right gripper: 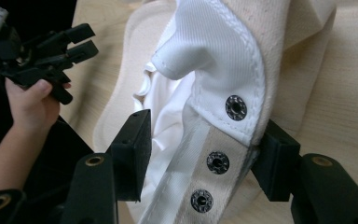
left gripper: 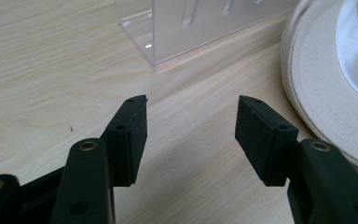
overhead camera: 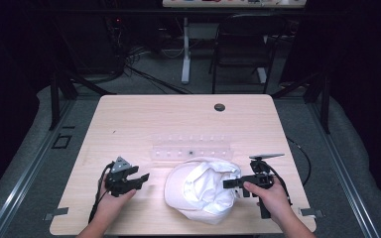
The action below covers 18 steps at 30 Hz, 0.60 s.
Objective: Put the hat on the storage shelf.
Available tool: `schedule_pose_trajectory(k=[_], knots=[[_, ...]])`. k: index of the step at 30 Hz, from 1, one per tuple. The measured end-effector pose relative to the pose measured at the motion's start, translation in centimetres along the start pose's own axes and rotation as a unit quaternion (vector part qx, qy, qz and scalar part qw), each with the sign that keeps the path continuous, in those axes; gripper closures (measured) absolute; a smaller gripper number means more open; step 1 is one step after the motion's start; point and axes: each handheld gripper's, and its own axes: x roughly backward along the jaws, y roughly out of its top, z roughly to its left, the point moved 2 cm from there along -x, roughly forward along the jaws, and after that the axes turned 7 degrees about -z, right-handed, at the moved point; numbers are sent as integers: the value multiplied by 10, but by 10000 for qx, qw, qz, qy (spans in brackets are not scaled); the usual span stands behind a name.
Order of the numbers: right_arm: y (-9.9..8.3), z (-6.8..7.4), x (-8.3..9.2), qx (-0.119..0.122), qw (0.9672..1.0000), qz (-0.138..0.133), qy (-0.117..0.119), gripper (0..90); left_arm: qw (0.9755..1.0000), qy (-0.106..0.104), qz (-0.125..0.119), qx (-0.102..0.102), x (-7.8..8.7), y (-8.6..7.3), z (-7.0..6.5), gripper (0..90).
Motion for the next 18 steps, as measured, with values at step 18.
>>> schedule_pose_trajectory(k=[18], knots=[[11,14,14,-247,9994,-156,184,686,10000,16,-12,0,0,0,0,444]])
